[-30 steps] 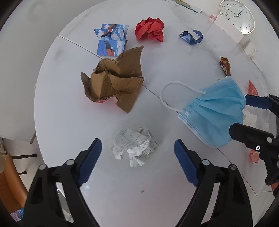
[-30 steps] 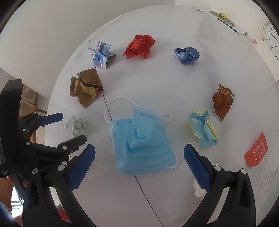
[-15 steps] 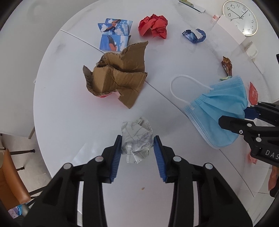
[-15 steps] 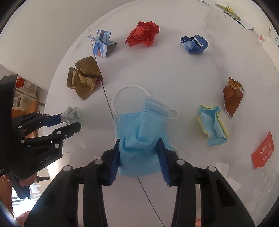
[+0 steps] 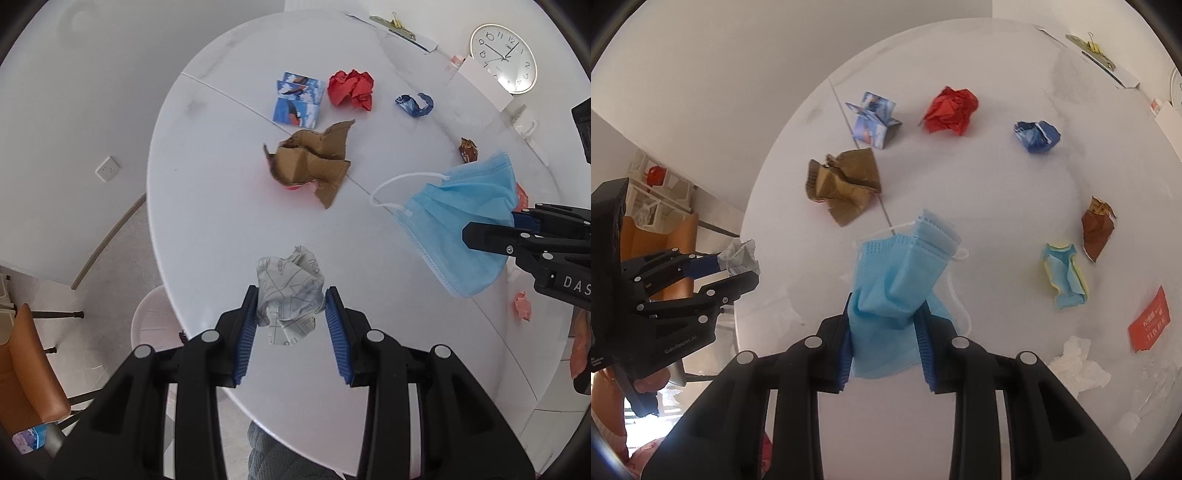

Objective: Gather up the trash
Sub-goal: 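Carry the white paper over the wastebasket and open the left tool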

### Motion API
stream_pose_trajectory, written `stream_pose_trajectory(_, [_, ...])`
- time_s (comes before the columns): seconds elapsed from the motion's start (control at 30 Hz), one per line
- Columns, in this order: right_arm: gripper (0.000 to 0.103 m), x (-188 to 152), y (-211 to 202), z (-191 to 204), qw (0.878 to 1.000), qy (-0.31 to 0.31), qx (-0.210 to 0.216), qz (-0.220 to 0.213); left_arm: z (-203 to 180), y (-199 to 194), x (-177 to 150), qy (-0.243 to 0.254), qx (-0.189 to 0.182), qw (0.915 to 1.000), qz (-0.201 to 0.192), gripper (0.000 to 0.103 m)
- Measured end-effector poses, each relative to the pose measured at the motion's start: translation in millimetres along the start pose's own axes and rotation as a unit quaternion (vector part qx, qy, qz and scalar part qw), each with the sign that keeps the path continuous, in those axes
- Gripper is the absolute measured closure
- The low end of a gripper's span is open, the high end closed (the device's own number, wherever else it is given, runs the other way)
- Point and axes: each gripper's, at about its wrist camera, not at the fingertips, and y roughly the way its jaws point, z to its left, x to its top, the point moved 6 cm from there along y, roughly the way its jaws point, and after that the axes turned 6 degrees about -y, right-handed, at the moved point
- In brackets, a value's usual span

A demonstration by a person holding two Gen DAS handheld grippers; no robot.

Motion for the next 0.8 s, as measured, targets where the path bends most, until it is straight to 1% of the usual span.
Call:
stream_pose_trajectory(0.07, [0.073,3,-3,24,1.0,-0.013,0.01,-0.003,12,-10,-7,-0.004,0.007,1.0,-0.003,0.067])
stream_pose_trajectory(0.27, [0.073,16,-1,99,0.998,-0.055,0.034,-0.01,65,-38,-31,-0.019,0.028,0.9993,-0.015,0.067])
stream_pose_trajectory(0.33, [0.073,20,3,124,0.997,-0.068,0.042,-0.009,82,-44,-39,-0.022,0.033,0.9991,-0.017,0.067])
stream_pose_trajectory(0.47, [0.073,27,12,169,0.994,-0.097,0.045,-0.004,117,-49,-55,-0.033,0.041,0.9985,-0.016,0.067])
stream_pose_trajectory(0.6, [0.073,31,25,199,0.993,-0.114,0.041,0.005,146,-43,-70,-0.046,0.038,0.9982,-0.005,0.067])
stream_pose_trajectory(0.8, [0.073,31,45,221,0.992,-0.121,0.026,0.027,173,-22,-83,-0.046,0.029,0.9984,0.012,0.067])
